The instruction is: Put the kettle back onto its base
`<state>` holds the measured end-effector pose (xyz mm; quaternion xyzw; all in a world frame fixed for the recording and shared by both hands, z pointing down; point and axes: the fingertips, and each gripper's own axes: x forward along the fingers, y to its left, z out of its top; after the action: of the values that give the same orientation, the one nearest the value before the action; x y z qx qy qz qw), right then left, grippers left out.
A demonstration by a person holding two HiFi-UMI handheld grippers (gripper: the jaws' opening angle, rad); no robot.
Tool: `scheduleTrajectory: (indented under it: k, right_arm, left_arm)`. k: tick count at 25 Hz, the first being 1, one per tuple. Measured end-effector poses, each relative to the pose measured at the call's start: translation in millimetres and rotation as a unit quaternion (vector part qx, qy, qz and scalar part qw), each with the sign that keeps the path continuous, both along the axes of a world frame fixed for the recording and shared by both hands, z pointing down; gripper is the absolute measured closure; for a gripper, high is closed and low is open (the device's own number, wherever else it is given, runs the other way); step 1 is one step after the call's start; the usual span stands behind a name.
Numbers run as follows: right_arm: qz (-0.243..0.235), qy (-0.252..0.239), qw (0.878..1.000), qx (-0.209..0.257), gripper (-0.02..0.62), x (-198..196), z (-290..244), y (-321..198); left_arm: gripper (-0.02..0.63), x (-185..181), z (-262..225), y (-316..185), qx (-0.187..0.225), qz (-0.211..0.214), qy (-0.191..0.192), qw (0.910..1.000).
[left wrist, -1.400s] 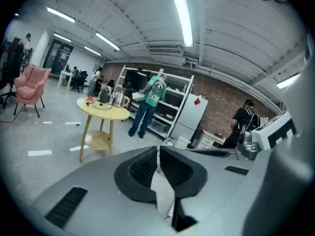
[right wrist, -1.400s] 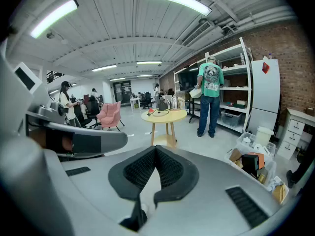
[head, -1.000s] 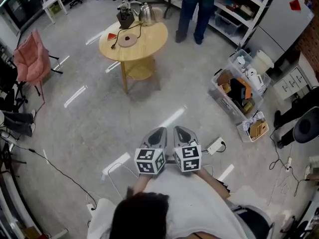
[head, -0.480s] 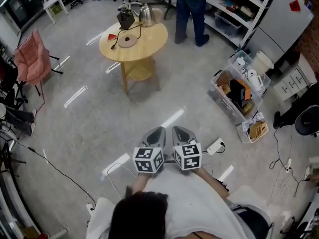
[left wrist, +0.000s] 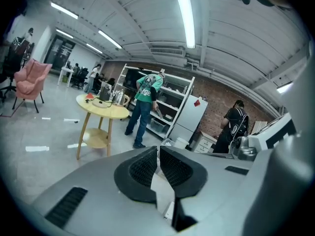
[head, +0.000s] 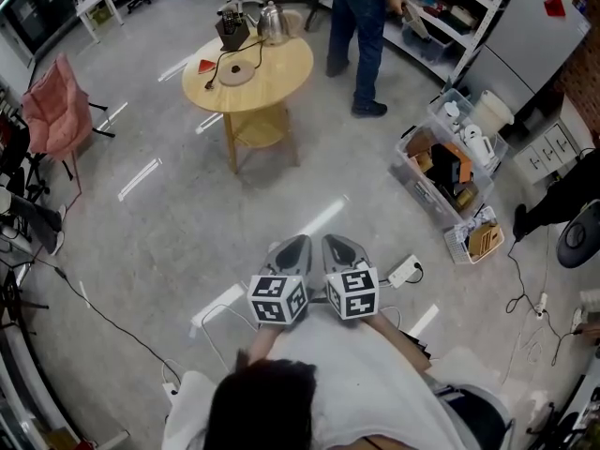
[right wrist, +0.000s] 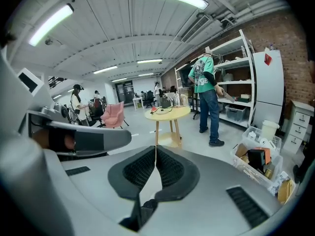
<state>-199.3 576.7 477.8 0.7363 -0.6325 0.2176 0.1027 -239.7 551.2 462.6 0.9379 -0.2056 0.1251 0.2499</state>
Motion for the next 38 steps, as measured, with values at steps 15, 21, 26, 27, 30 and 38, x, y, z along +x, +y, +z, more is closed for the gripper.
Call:
scheduleTrajectory:
  k: [15, 21, 26, 27, 30, 38]
  right_arm:
    - [-0.004, -0.015, 0.999, 0.034, 0.566, 12, -11, -35]
    - [0.004, -0.018, 1.000, 0.025, 0.566, 21, -8, -52]
    - [0.013, -0.016, 1.000, 0.009, 0.566, 33, -3, -70]
    - [0.015, -0.015, 1.000, 0.005, 0.566, 35, -2, -73]
    - [0.020, -0.015, 1.000, -0.004, 0.566, 43, 3, -85]
    - [0.024, -0.014, 1.000, -0.015, 0.566, 57, 9, -111]
  left_arm:
    - [0.568, 13, -1, -40, 0.013, -0.008, 0.008, 0.9999]
    - [0.568, 22, 0, -59, 0.009, -0.004, 0.010, 0.9999]
    - [0.568, 31, 1, -77, -0.001, 0.001, 0.010, 0.9999]
    - [0.568, 34, 2, -81, -0.003, 0.003, 0.010, 0.9999]
    - [0.568, 42, 4, -94, -0.006, 0.009, 0.011, 0.9999]
    - [0.568, 57, 13, -123, -0.020, 0.012, 0.005, 0.9997]
